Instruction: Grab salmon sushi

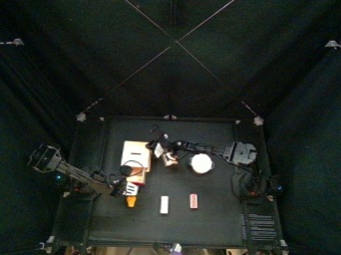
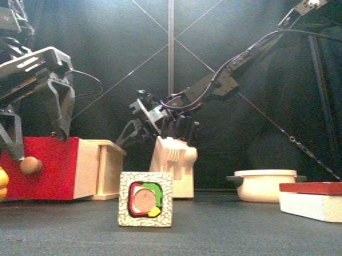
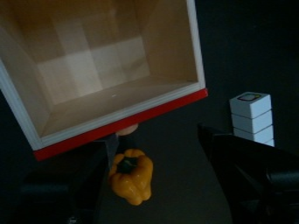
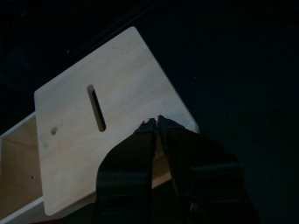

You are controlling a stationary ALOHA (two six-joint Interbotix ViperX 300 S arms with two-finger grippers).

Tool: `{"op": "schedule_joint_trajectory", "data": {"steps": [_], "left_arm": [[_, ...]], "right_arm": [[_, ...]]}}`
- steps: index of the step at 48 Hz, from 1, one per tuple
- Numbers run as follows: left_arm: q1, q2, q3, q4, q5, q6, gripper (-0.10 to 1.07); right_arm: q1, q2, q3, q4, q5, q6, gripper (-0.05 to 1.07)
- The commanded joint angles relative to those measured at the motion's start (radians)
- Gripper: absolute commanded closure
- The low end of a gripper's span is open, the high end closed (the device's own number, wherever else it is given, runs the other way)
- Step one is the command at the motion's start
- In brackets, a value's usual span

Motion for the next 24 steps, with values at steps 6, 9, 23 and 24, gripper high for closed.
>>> {"op": "schedule_joint_trajectory", "data": {"steps": [6,9,23,24], "left_arm": [[-0.037,-0.129,0.014,0.058,-0.002,0.023,-0.05],[-0.037,-0.169,0.029,0.084,-0.002,0.038,-0.05],[-0.032,-0.247,0.084,0.218,-0.029,0.060,-0.05],[-0.032,-0.250,0.084,0.230,-0.040,0.063,-0.05]], "right_arm": [[-0.003,-0.023,-0.008,-0.002,0.000,0.000,0.48],[-0.002,-0.025,-0.011,-0.002,0.000,0.000,0.48],[-0.002,-0.038,-0.009,-0.002,0.000,0.000,0.48],[-0.002,-0.040,-0.009,-0.002,0.000,0.000,0.48]]}}
